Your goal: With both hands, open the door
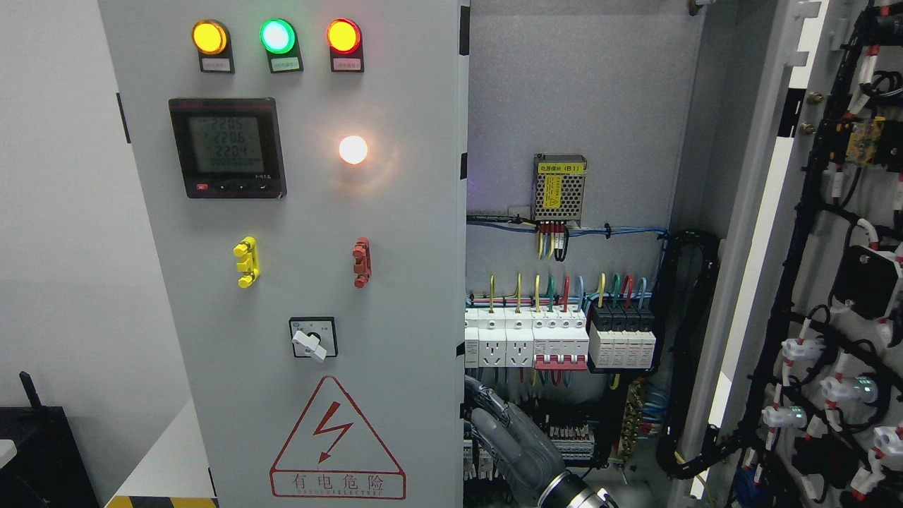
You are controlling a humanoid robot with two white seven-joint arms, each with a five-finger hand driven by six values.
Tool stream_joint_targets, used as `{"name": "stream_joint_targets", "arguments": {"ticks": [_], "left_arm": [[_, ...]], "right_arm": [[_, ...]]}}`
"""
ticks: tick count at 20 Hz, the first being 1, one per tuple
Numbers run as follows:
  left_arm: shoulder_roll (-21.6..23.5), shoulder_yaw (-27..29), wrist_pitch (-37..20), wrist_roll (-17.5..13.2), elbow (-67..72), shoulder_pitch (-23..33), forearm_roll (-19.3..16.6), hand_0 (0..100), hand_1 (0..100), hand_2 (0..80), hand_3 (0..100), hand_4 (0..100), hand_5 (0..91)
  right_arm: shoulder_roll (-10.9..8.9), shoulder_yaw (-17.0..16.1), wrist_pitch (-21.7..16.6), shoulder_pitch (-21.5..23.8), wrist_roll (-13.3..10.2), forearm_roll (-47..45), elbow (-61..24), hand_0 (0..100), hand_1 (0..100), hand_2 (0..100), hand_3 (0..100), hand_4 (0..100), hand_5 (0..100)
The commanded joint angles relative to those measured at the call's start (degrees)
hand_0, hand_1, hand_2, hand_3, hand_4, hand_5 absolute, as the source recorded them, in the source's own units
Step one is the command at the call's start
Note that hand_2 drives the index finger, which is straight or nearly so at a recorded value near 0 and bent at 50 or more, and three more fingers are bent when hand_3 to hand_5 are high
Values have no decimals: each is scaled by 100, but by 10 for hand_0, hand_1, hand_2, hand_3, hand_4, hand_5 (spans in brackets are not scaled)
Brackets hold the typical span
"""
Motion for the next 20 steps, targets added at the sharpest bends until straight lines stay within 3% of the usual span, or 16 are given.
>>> {"name": "stream_joint_targets", "arguments": {"ticks": [1, 14, 17, 20], "left_arm": [[0, -1, -1, -1, 0, 158, 2, 120, 389, 0, 0, 0, 0], [0, -1, -1, -1, 0, 158, 2, 120, 389, 0, 0, 0, 0], [0, -1, -1, -1, 0, 158, -7, 120, 389, 0, 0, 0, 0], [0, 8, -1, -1, 0, 158, 2, 120, 389, 0, 0, 0, 0]], "right_arm": [[69, 1, 10, -51, 26, 0, 30, 120, 389, 0, 0, 0, 0], [69, 1, 10, -86, 157, 0, 83, 120, 389, 0, 0, 0, 0], [69, 1, 10, -121, 342, 0, 92, 120, 389, 0, 0, 0, 0], [69, 1, 10, -130, 351, 0, 118, 120, 389, 0, 0, 0, 0]]}}
